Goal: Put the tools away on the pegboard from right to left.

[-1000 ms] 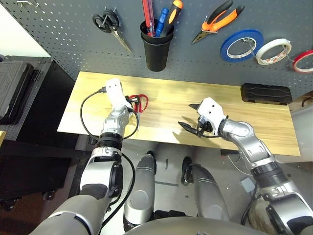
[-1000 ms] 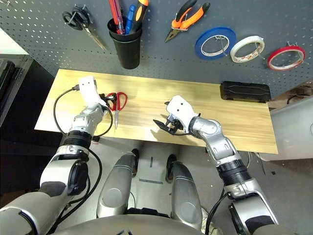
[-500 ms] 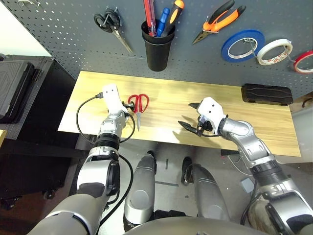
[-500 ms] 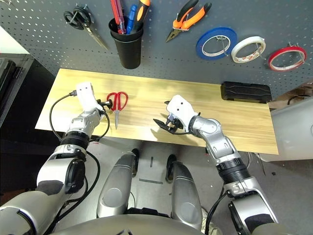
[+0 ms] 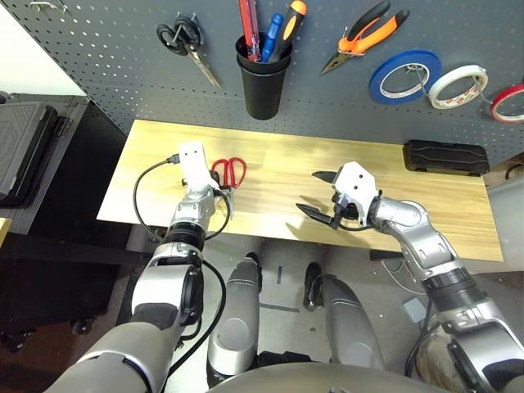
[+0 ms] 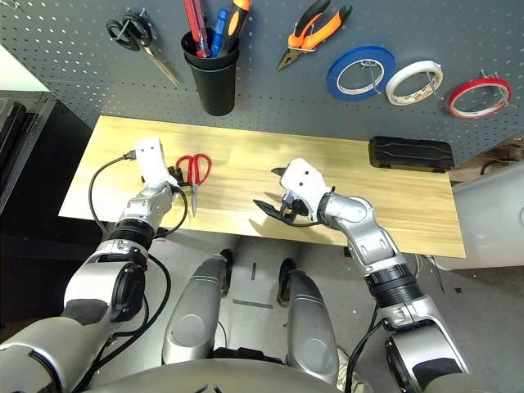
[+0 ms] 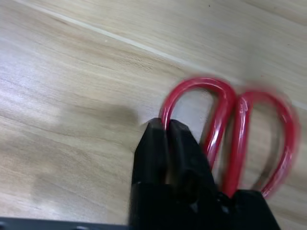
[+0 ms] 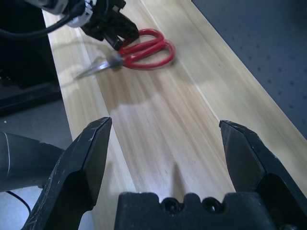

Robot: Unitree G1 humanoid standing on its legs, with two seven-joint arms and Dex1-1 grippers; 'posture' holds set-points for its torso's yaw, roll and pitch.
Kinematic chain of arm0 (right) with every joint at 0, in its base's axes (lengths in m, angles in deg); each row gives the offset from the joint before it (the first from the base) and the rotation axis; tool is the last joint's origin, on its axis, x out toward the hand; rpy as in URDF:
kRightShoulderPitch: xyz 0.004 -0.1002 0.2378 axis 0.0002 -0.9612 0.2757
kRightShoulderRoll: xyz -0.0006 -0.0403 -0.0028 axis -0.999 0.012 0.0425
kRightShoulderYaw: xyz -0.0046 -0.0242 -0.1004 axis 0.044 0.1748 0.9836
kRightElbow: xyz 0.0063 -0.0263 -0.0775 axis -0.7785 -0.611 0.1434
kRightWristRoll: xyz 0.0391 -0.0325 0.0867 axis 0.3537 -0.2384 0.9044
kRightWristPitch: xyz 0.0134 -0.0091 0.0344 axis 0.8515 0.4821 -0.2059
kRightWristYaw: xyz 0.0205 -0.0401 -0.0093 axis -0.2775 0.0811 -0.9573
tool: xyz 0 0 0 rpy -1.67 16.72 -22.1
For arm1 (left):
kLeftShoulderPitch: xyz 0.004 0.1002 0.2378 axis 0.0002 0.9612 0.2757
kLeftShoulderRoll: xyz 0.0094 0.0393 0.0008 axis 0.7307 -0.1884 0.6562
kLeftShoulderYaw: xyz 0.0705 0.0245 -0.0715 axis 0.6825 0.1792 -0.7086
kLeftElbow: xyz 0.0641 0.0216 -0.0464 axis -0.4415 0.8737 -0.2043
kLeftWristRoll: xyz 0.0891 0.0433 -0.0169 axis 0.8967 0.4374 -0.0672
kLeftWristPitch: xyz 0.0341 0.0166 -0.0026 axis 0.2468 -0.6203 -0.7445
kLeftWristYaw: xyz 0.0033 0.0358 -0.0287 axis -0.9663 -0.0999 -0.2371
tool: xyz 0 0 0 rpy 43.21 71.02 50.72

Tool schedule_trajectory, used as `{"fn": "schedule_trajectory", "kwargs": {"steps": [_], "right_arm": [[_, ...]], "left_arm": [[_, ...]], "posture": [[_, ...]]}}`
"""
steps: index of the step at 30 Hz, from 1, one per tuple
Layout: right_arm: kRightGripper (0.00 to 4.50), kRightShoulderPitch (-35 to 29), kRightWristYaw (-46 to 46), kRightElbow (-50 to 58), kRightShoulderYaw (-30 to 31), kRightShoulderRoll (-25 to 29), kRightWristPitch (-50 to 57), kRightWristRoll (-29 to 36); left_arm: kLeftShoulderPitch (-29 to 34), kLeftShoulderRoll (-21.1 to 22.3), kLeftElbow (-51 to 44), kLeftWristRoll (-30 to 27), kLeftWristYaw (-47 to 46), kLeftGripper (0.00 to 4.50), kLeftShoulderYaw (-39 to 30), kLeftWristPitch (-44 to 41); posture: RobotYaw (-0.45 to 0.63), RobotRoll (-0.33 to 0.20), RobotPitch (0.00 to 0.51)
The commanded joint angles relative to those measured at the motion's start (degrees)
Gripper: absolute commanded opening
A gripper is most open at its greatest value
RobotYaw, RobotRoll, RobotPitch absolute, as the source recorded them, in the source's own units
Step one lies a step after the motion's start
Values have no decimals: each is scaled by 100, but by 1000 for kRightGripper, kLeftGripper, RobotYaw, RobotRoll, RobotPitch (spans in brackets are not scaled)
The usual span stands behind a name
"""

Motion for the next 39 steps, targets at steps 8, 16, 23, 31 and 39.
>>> {"fn": "schedule_trajectory", "kwargs": {"steps": [8, 16, 23, 31, 39], "right_arm": [[4500, 280, -556, -619, -345, -83, -1234, 603], [4500, 444, -1099, -823, -677, -23, -1540, 1165], [4500, 386, -1636, -252, -1106, 210, -924, 2125], [4500, 567, -2023, 156, -1691, 676, 40, 3032], [4500, 1115, -2328, 116, -2033, 1083, 585, 3381]], "left_arm": [[1218, -233, -2229, -363, 406, 42, -44, -411], [2072, -306, -4146, -707, 560, 42, -166, -329], [2408, -332, -5342, -1048, 574, 42, -332, -297], [2324, -212, -6104, -1446, 537, 42, -574, -511], [1948, 73, -6335, -1694, 535, 42, -782, -647]], "posture": [[316, 0, 288], [338, 0, 279], [339, 0, 276], [321, 0, 270], [302, 0, 258]]}}
